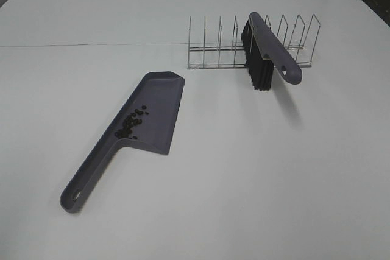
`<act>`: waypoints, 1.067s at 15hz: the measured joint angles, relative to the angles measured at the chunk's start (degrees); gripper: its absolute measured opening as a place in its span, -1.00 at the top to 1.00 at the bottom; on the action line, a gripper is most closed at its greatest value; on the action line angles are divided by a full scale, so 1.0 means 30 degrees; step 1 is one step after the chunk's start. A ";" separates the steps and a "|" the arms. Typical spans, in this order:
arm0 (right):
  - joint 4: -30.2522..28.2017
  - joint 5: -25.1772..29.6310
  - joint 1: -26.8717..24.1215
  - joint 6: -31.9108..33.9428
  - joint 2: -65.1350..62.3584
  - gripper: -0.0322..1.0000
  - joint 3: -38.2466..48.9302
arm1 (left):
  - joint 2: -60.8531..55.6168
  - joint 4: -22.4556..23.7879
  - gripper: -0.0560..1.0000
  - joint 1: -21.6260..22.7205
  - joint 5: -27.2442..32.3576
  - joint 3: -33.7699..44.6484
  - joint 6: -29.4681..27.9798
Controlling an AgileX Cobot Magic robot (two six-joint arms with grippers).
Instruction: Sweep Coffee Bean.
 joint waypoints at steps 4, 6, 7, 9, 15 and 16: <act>0.1604 0.0057 0.0000 -0.2483 -0.0516 -0.30 0.1203 | -0.4660 -0.0057 -0.47 0.0000 0.0153 0.2846 -0.0535; 0.2024 0.0057 0.0000 -0.2960 -0.0516 -0.30 0.1299 | -0.5176 -0.0229 -0.47 0.0000 0.0306 0.3247 -0.0649; 0.2349 -0.0688 0.0000 -0.3247 -0.0516 -0.30 0.1509 | -0.5252 -0.0344 -0.47 0.0000 -0.0095 0.3457 -0.0592; 0.2349 -0.1604 0.0000 -0.3323 -0.0516 -0.30 0.1910 | -0.5252 -0.0497 -0.47 0.0000 -0.1432 0.3801 -0.0325; 0.2502 -0.2101 0.0000 -0.3323 -0.0516 -0.30 0.2120 | -0.5309 -0.1127 -0.47 0.0000 -0.2445 0.4316 -0.0726; 0.2502 -0.2101 0.0000 -0.3323 -0.0516 -0.30 0.2120 | -0.5348 -0.1089 -0.47 0.0000 -0.2445 0.4316 -0.0764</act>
